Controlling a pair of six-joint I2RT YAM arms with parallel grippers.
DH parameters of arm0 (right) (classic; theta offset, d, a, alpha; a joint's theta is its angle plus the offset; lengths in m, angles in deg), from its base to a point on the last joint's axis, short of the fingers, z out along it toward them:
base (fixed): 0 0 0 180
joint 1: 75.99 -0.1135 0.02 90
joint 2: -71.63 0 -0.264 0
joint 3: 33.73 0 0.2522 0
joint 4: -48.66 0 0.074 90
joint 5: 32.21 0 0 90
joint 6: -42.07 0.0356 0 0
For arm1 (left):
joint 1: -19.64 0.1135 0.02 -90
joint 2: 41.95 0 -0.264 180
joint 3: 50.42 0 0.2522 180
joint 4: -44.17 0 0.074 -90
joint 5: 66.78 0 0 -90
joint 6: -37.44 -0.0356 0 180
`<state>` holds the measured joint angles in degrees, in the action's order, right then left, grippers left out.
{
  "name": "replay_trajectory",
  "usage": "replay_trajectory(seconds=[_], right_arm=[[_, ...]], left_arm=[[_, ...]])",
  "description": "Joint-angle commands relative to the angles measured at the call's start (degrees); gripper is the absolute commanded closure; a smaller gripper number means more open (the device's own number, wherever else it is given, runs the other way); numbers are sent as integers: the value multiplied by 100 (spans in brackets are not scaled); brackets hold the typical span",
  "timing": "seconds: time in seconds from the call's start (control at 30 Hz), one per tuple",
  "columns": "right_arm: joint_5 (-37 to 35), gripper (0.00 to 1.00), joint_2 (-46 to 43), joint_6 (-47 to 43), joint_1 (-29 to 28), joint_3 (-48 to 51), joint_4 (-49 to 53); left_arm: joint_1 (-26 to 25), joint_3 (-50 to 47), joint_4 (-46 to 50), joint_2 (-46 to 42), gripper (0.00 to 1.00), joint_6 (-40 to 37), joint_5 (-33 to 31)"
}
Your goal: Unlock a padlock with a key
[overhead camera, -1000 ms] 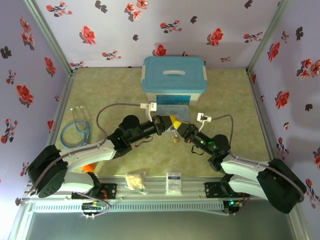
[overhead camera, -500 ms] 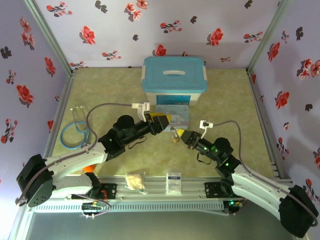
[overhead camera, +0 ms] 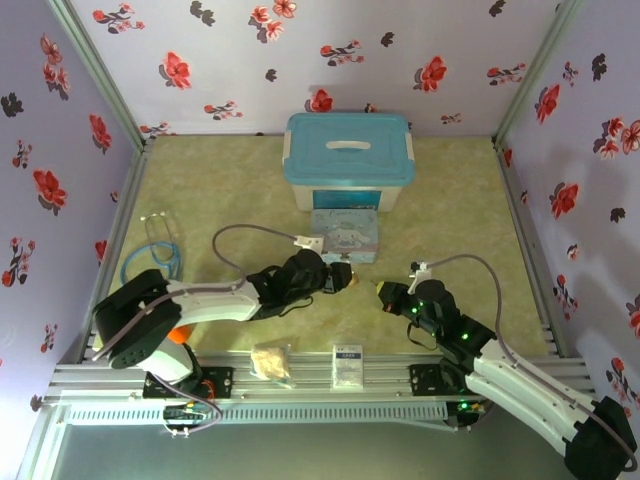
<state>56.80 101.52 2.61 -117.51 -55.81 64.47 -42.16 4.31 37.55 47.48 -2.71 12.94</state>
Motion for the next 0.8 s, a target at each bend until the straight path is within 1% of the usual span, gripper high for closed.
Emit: replay_trajectory(seconds=[0.0, 0.17, 0.23, 0.4, 0.53, 0.7, 0.77], right_arm=[[-217, 100, -18, -94, 12, -101, 126], [-208, 100, -88, -81, 12, -39, 112], [-208, 100, -106, -71, 14, -5, 82], [-235, 100, -109, -73, 12, 62, -12], [-233, 100, -108, -71, 12, 92, -90], [-226, 100, -106, -55, 12, 101, -30], [-235, 100, -106, -32, 12, 124, -20]], left_arm=[[-95, 200, -345, 339, 42, 100, -489], [-104, 305, -480, 720, 42, 131, -688], [-104, 324, -675, 937, 41, 36, -747], [-95, 420, -1064, 1441, 41, 102, -665], [-92, 601, -919, 1640, 41, 79, -644], [-86, 752, -926, 1986, 43, 142, -561], [-95, 820, -1012, 2141, 48, 205, -433]])
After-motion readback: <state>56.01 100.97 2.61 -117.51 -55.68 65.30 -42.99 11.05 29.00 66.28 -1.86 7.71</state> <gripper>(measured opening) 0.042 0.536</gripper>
